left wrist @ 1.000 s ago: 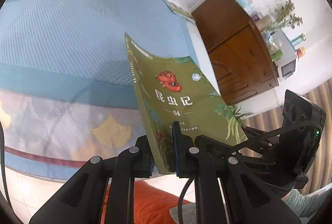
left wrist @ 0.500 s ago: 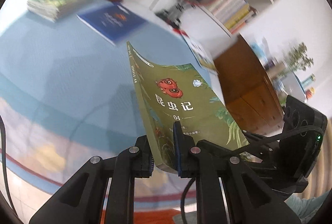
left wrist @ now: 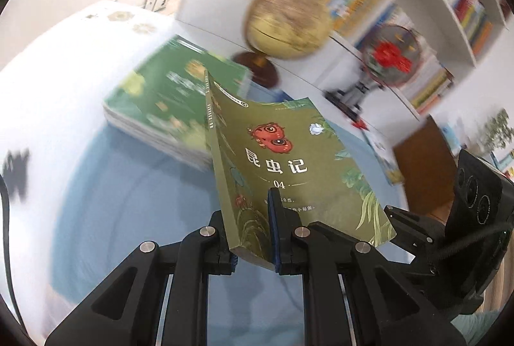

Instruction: Organize books

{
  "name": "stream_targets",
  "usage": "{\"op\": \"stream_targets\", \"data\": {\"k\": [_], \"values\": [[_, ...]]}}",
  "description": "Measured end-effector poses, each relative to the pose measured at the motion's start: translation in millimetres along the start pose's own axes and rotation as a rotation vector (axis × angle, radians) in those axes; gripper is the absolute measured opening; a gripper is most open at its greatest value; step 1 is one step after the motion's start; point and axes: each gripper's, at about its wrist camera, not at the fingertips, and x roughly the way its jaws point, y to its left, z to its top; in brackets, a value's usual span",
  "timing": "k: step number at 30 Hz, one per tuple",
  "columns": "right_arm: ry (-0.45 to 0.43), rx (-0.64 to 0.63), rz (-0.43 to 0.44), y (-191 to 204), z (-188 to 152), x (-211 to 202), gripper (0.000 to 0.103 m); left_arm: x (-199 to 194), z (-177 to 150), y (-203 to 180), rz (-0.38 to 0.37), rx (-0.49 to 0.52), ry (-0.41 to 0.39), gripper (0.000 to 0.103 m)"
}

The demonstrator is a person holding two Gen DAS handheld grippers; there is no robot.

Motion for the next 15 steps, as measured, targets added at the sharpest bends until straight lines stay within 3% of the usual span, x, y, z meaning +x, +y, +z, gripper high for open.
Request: {"op": "stream_targets", "data": {"k": [8,11,15], "values": [[0.032,0.140,-0.011,-11.4,71.3,80.3,0.031,45.2,77.8,75.6,-0.039,-0.029,0.039,0.011],[0.048,0.177,-0.017,-18.3,89.3,100.0,0.032,59.6,96.2,88.8,-0.028,-0.038,0.058,0.013],[0.063,0.227,-0.032,-26.7,100.6,119.1,0.033,71.4,115.3,103.6,0.026,-0.036,0.053,0.023]]}}
